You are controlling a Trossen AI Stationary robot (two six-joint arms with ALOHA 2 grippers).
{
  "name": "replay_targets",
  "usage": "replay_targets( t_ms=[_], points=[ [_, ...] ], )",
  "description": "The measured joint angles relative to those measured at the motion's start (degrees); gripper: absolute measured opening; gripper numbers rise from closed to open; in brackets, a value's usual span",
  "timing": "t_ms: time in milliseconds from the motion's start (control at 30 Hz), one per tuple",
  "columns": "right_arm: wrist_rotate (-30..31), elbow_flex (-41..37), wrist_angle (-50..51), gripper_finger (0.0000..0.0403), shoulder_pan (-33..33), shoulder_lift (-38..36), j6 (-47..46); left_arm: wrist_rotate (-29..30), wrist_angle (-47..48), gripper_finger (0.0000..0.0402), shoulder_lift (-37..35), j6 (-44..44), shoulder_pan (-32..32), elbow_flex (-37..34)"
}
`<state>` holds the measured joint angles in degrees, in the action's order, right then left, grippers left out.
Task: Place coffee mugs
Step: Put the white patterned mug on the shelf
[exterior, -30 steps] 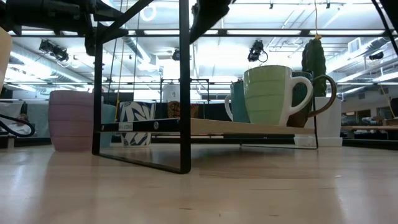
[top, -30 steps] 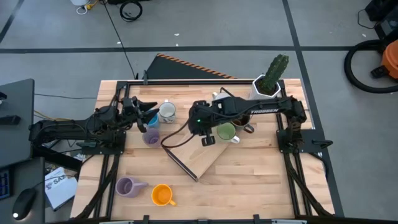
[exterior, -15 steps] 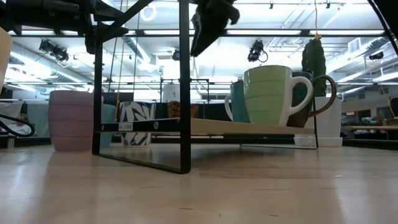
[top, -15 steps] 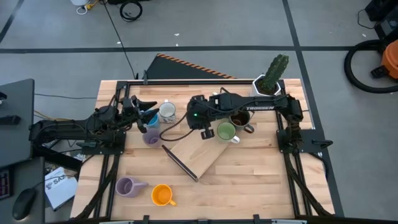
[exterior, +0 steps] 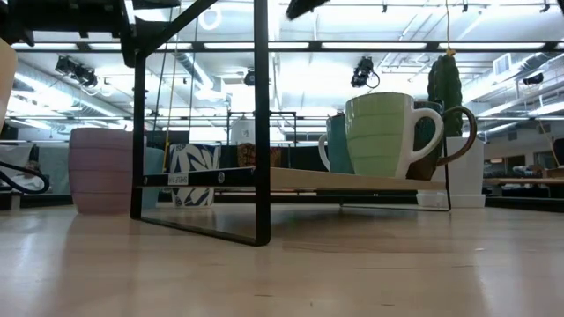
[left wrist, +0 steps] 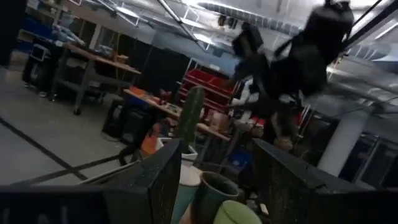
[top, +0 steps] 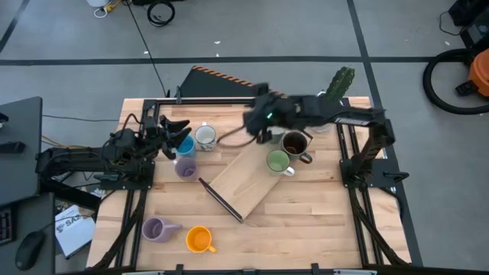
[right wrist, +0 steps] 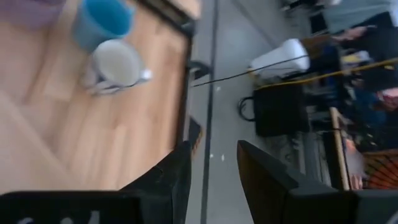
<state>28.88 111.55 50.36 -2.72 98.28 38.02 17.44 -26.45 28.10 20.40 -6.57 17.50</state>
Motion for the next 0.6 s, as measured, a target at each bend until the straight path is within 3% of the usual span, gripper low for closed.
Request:
replay_targets(
  t_ms=[100, 300, 433, 600],
  points=[
    [-1.85, 0.02, -0.91, 0.0135, -1.81, -3.68, -0.70, 2.81, 1.89, 0.0201, 0.00, 0.01, 0.02, 0.00],
    [-12.62, 0.02, -0.58, 0.0135, -5.67, -9.14, -3.34, 4.19, 6.17, 0.0201, 2.11, 4.70, -0.02, 0.69],
    [-19.13, 0.02, -0.62, 0.0135, -8.62, -11.05, -3.57, 0.89, 16.28, 0.0201, 9.55, 6.37, -1.66, 8.93],
    [-24.16, 0.02, 0.32, 0.0135, -11.48, -11.47, -4.88, -3.30, 38.87, 0.0201, 20.66, 1.53, -4.86, 23.68]
  ],
)
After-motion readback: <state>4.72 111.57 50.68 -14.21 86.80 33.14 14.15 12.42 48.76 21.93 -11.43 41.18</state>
